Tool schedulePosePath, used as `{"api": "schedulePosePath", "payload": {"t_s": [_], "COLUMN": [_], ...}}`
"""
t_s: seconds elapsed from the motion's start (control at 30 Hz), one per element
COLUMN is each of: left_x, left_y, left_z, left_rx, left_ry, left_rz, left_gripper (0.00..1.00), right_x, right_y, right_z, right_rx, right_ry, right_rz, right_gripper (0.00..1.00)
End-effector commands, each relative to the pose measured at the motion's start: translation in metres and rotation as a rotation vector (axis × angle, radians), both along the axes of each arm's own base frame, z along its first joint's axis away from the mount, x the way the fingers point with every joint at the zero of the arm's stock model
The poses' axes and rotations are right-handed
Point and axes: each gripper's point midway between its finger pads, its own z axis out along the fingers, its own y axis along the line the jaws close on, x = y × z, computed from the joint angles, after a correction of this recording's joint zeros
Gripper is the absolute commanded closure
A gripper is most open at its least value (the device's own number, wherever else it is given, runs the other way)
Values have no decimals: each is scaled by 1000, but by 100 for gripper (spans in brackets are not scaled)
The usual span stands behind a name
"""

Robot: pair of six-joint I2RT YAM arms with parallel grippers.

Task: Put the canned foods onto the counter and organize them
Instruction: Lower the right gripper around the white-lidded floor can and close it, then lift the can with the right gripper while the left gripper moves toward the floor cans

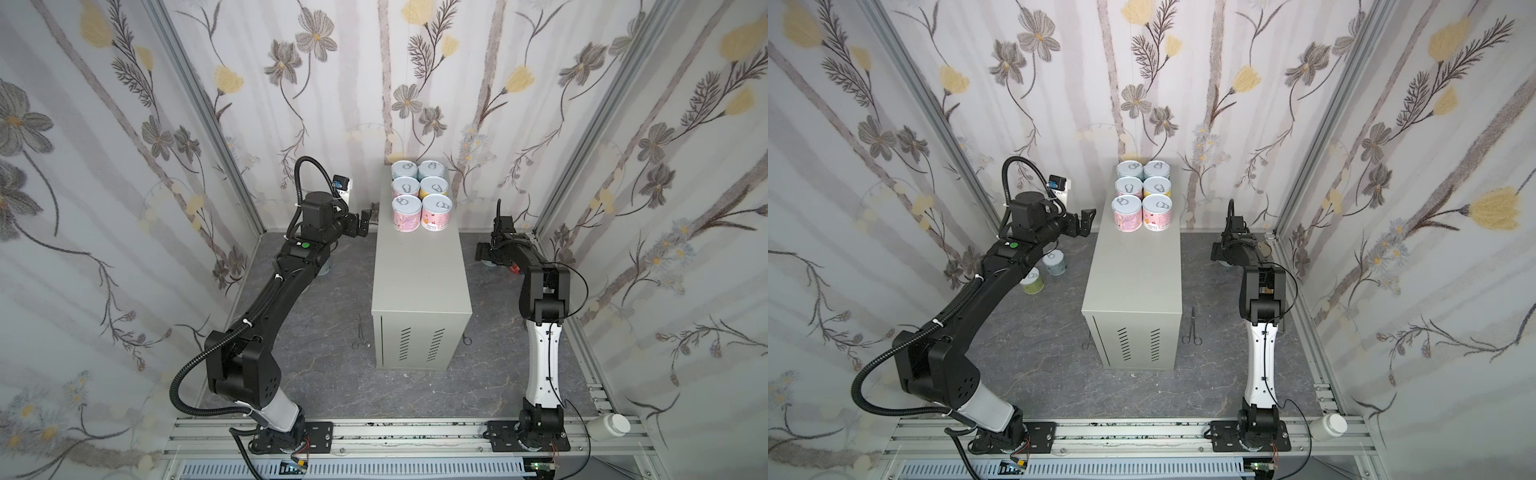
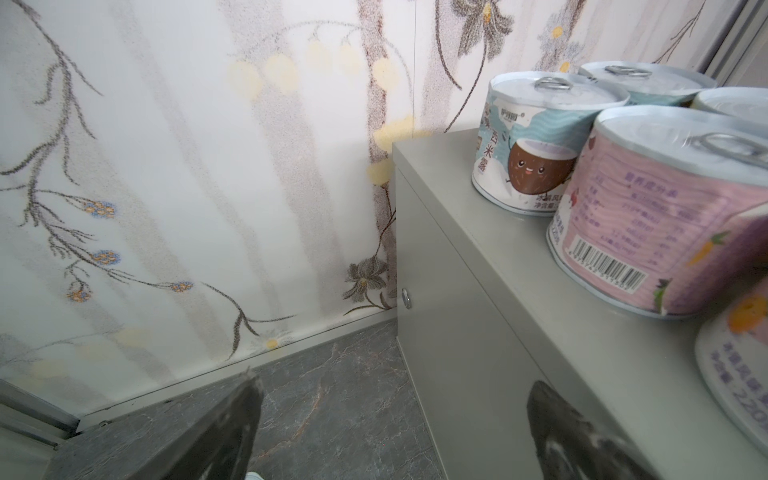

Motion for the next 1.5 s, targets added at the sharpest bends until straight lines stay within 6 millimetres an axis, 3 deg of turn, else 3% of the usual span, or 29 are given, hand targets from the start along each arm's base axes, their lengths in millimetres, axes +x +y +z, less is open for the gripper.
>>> {"api": "schedulePosePath", "payload": {"t_s": [0.0,0.27,0.53,0.8,1.03,1.47], "left_x": [3,9,10,10,12,19], "left_y": [0,-3,-5,-7,-7,-10], "left_z": [3,0,-2,-4,-6,-15], "left_rx": [8,7,6,3,7,14], "left_ry": [-11,-3,4,11,13,35], "left_rz": [0,-9,-13,-21,-23,-31], "left_gripper": [0,0,0,0,0,0], "right_x": [4,8,11,12,16,17], "right_y": [-4,-5,-5,-5,-7,-6], "right_z": [3,7,9,12,16,13], "right_rx": [-22,-31,-29,-31,-35,-29], "right_ry": [-10,-31,-43,-53,-75,-72], "right_rz": [-3,-2,0,-2,-19,-12], "right_gripper": [11,11,20,14,16,28]}}
